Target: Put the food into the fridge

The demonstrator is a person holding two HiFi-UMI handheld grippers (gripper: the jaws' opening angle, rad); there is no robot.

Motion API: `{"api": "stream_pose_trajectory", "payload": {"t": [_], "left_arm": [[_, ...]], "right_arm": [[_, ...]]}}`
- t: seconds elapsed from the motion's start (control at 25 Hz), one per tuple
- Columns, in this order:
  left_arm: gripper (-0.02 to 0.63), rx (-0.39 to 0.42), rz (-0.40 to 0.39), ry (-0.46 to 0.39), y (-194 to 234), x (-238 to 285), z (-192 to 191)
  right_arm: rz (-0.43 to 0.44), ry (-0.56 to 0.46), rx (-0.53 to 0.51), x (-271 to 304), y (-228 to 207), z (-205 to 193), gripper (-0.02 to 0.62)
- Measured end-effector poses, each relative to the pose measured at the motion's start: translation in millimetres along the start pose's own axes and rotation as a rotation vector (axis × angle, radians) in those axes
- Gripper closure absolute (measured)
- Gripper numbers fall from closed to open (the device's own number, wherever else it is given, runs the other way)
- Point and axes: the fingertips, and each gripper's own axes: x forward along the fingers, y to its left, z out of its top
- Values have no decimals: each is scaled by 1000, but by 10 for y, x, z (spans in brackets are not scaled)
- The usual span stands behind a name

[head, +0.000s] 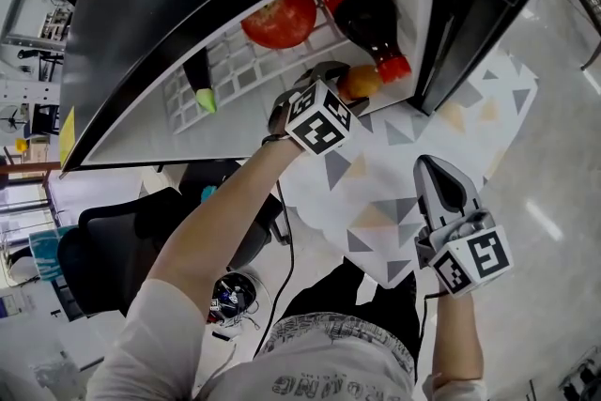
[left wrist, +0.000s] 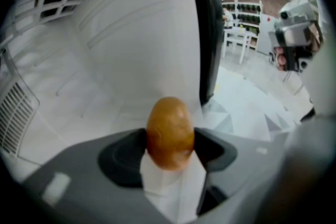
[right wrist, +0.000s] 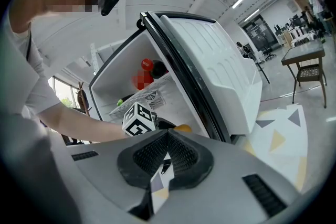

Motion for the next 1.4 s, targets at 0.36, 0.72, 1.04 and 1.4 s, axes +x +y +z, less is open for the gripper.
{"api": "stream_pose_trajectory", "payload": {"t": [0.36, 0.72, 1.04, 1.4], "left_arm": [[268, -2, -18, -11, -54, 17, 8], [252, -23, 2, -60, -35, -147, 96], [253, -60, 35, -122, -56, -510, 171], [287, -173, 33, -211, -260, -1035, 146]], "right_arm": [[4, 5, -13, 26, 18, 54, 594], [16, 9, -35, 53, 120, 124, 594], [31, 2, -69, 53, 304, 261, 594], [49, 0, -99, 18, 586, 386, 594]]}}
